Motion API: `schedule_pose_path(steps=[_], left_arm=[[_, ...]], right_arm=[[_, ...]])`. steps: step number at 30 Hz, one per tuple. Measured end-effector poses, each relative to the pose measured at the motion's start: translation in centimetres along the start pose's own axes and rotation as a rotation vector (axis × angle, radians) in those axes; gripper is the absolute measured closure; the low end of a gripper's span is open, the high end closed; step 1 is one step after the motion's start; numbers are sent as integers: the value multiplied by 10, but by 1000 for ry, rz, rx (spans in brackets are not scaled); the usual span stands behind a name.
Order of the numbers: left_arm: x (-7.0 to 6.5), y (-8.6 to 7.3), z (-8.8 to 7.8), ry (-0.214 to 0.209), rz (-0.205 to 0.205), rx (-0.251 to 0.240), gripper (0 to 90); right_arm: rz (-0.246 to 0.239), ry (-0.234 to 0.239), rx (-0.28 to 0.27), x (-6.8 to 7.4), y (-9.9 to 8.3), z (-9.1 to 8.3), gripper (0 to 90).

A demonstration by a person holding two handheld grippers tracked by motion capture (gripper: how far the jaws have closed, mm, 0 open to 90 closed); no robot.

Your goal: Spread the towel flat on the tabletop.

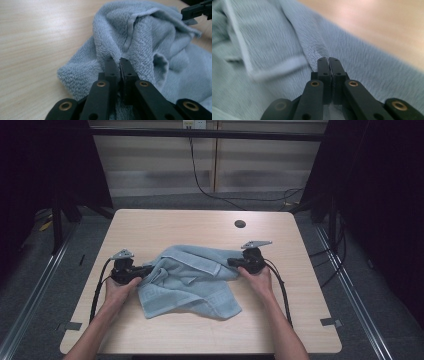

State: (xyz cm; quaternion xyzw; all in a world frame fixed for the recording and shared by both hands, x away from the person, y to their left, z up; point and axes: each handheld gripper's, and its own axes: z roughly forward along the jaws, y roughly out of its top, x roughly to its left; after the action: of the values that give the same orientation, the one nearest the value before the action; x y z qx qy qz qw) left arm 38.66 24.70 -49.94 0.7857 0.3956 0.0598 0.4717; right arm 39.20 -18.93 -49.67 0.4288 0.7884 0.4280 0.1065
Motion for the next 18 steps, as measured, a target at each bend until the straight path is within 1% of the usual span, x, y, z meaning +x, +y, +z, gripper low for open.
schedule_pose_path(steps=[1, 2, 4, 6, 8, 9, 10, 11, 12, 13, 14, 15, 16, 18], left_arm=[[-2, -1, 0, -5, 5, 4, 863], [-3, -3, 1, -15, 13, 8, 863], [-6, -4, 1, -26, 22, 16, 863], [-12, -7, 2, -34, 37, 24, 863], [-18, -10, 1, -55, 48, 29, 864], [-23, -13, 0, -66, 57, 30, 864], [-26, -15, -2, -79, 61, 33, 864], [-31, -19, -4, -102, 62, 36, 864], [-37, -22, -7, -111, 70, 40, 863], [-43, -25, -10, -124, 87, 47, 864], [-49, -29, -13, -143, 94, 56, 864], [-55, -33, -16, -157, 100, 62, 864], [-61, -37, -19, -173, 110, 68, 863], [-72, -45, -27, -206, 117, 85, 863]], right_arm=[[6, -1, 18, 0, -6, 2, 887], [4, 4, 24, -1, -11, 1, 887], [20, 14, 27, 0, -17, -3, 887], [1, 18, 49, 4, -21, -9, 887], [-22, 20, 76, 11, -27, -18, 887], [-29, 20, 82, 14, -30, -22, 887], [-29, 36, 93, 18, -36, -29, 887], [-28, 42, 97, 20, -40, -34, 887], [-28, 55, 95, 24, -48, -43, 887], [-25, 68, 97, 27, -54, -50, 887], [-14, 79, 98, 31, -61, -57, 887], [-23, 81, 99, 35, -67, -64, 887], [-16, 95, 106, 40, -73, -71, 887], [-26, 108, 120, 51, -85, -85, 887]])
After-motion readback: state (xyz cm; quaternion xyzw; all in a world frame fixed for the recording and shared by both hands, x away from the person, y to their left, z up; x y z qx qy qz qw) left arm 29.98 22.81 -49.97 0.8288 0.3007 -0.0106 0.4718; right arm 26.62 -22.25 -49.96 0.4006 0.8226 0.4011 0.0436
